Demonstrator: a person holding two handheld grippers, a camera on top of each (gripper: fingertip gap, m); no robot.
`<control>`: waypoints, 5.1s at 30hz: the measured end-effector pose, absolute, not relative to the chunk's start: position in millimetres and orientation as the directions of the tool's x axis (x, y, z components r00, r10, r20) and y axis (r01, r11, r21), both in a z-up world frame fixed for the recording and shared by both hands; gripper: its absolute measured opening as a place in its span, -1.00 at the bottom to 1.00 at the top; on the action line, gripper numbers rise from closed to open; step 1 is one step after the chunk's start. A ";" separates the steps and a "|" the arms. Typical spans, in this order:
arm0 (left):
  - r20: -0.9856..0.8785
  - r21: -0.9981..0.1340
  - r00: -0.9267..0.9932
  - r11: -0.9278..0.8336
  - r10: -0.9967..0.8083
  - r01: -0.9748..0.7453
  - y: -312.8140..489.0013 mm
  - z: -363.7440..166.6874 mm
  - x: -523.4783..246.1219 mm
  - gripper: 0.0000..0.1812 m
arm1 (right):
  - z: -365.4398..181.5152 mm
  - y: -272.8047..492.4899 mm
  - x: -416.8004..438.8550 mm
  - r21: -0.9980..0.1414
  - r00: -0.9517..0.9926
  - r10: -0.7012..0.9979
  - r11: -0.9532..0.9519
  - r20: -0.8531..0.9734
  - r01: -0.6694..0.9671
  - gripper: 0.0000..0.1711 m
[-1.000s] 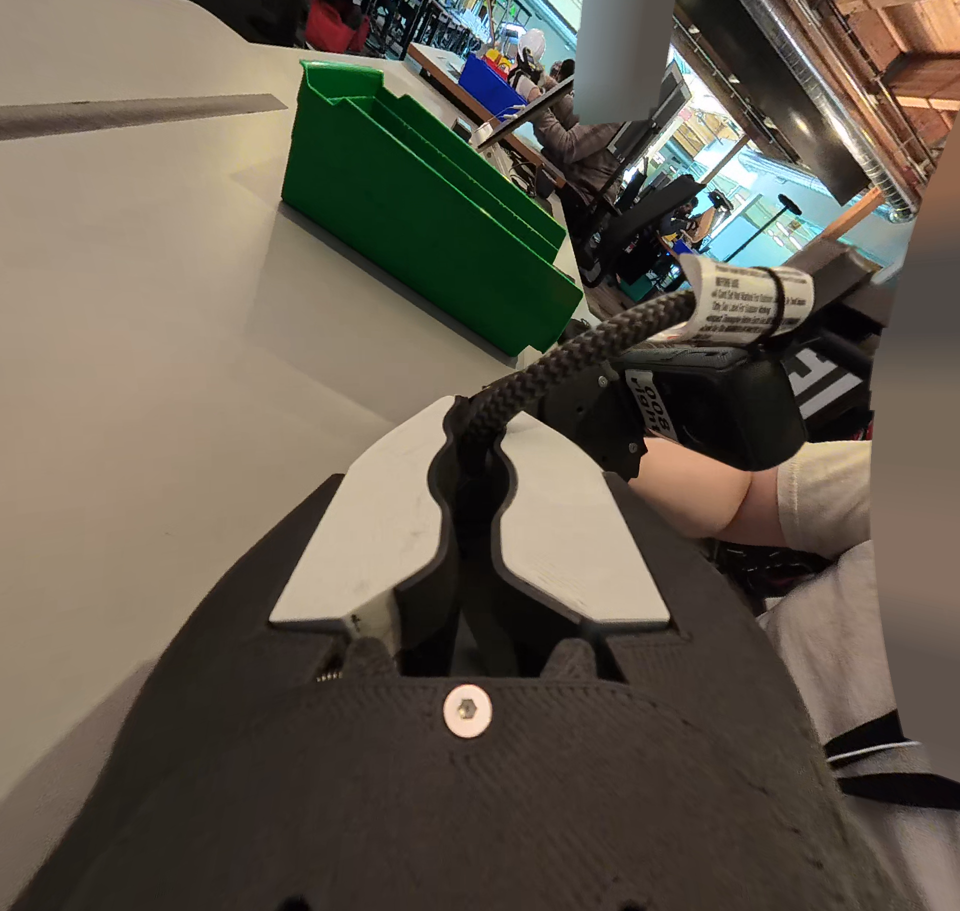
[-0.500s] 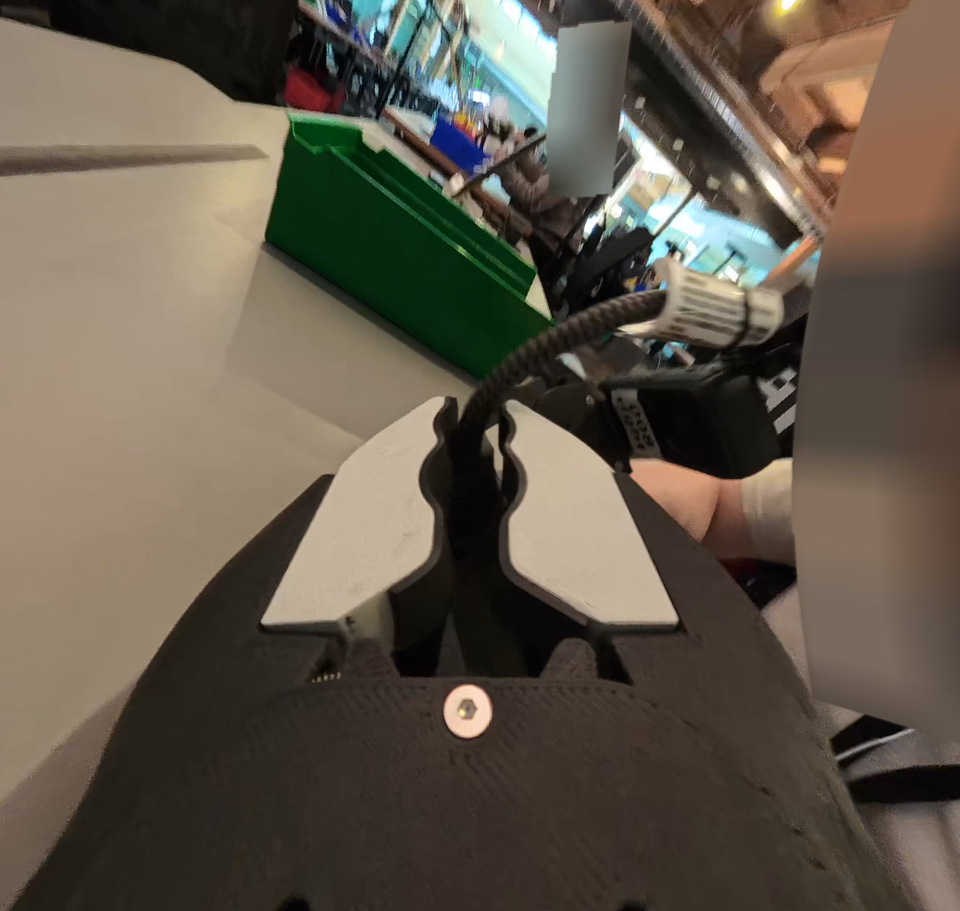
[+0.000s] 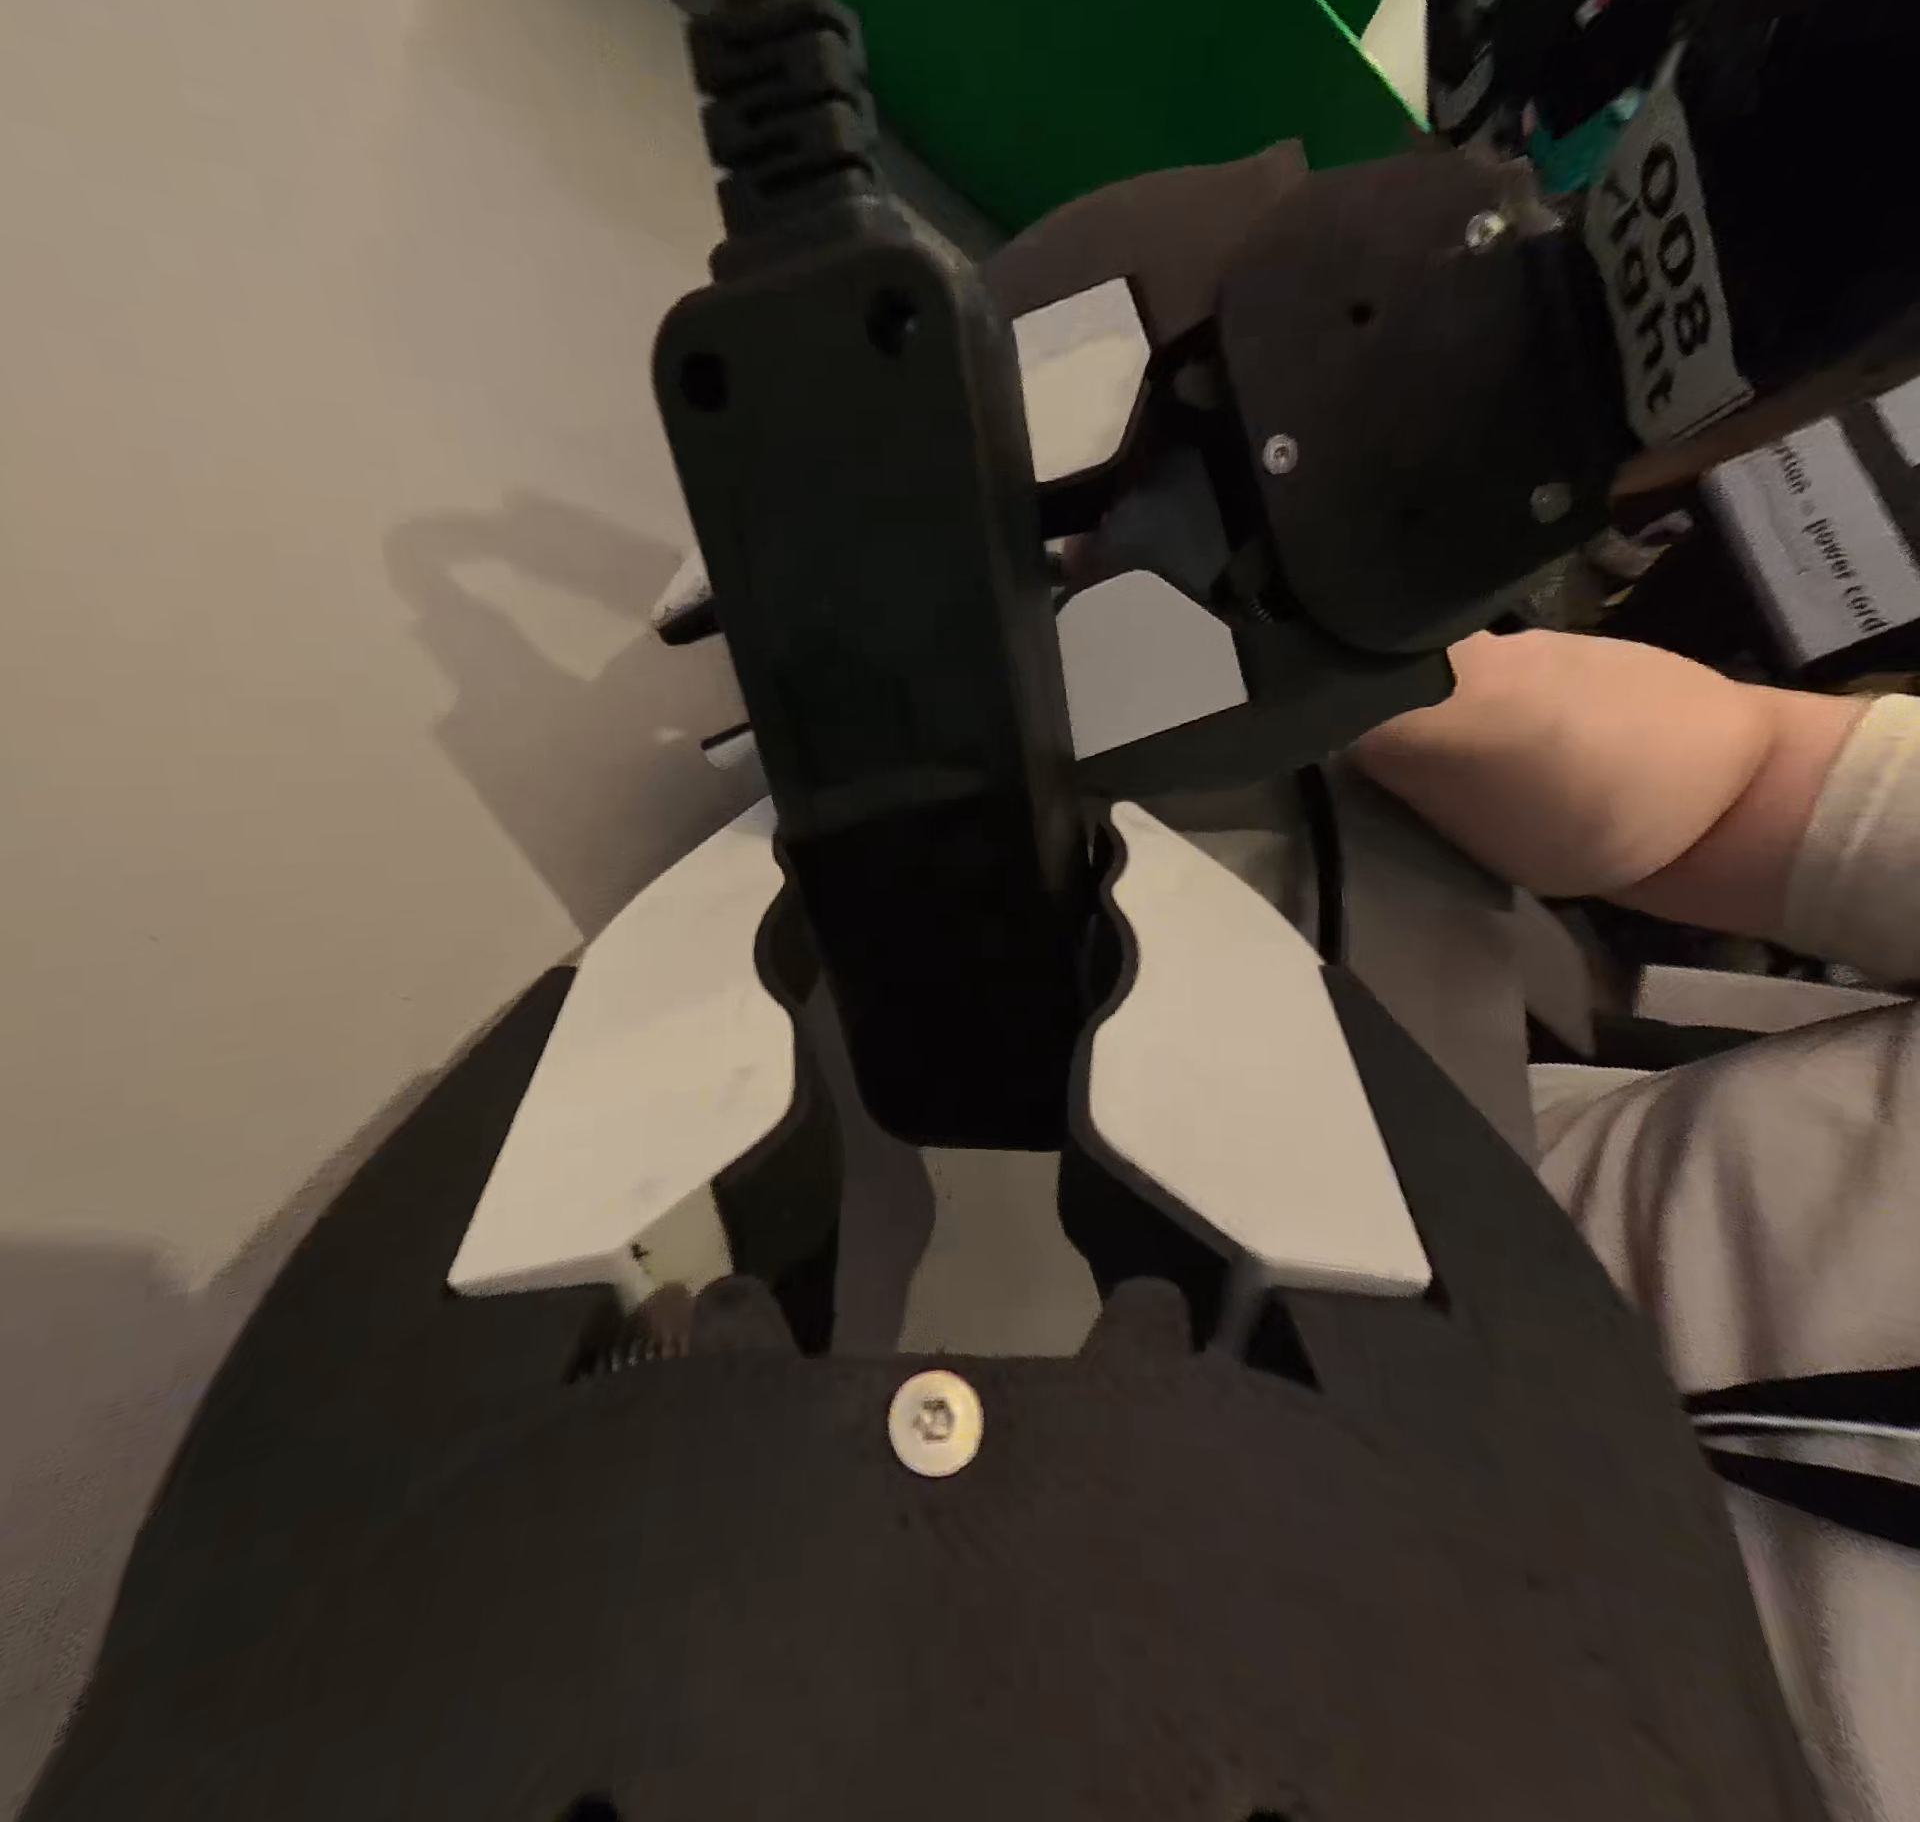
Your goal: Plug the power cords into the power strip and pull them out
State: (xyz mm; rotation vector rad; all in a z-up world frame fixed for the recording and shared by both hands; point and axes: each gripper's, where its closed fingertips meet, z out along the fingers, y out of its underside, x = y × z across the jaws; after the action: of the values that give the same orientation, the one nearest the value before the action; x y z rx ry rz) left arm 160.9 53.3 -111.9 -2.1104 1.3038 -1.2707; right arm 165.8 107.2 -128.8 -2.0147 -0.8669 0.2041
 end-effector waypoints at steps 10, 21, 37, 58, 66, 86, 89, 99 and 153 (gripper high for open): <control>0.571 -0.657 0.078 -0.512 -0.817 -0.554 43.2 -117.0 151.0 -0.51 | -127.1 101.3 157.2 -0.755 0.553 0.752 -0.115 0.358 0.646 -0.74; 0.550 -0.693 0.094 -0.517 -0.830 -0.503 51.4 -106.6 156.3 -0.51 | -129.1 100.3 157.5 -0.742 0.586 0.730 -0.166 0.350 0.650 -0.75; 0.288 -0.472 0.445 -0.530 -0.848 -0.705 55.4 -127.2 125.0 -0.31 | -157.8 88.5 156.8 -0.670 0.806 0.589 -0.623 -0.062 0.404 -0.59; 0.214 -0.494 0.374 -0.430 -0.902 -0.756 80.1 -140.5 107.2 -0.59 | -136.1 93.3 142.2 -0.288 -0.118 0.732 0.405 0.671 0.868 -0.52; 0.250 -0.501 0.363 -0.441 -0.897 -0.744 80.2 -141.1 107.7 -0.57 | -141.9 96.4 140.6 -0.147 -0.214 0.632 0.469 0.745 0.871 -0.54; -0.012 -0.550 0.321 -0.262 -0.947 -0.793 96.6 -159.4 114.6 -0.54 | -141.7 94.7 140.7 -0.005 -0.391 0.724 0.479 0.568 0.878 -0.53; -0.005 -0.572 0.323 -0.262 -0.947 -0.777 98.0 -159.2 115.2 -0.56 | -139.3 92.2 139.8 -0.089 -0.356 0.797 0.451 0.487 0.888 -0.54; 0.015 -0.606 0.355 -0.291 -0.935 -0.740 100.2 -158.4 116.9 -0.63 | -129.1 97.7 135.5 -0.449 0.055 0.784 0.295 0.618 0.844 -0.46; 0.031 -0.606 0.388 -0.326 -0.921 -0.726 102.5 -159.2 117.5 -0.66 | -140.6 89.5 135.0 -0.366 0.035 0.774 0.258 0.632 0.894 -0.52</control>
State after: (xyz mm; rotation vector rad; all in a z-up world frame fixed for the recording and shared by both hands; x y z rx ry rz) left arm 117.5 102.5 -159.2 -2.1463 1.4094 -0.5130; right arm 135.0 89.5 -140.6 -1.5346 -1.7537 -0.1953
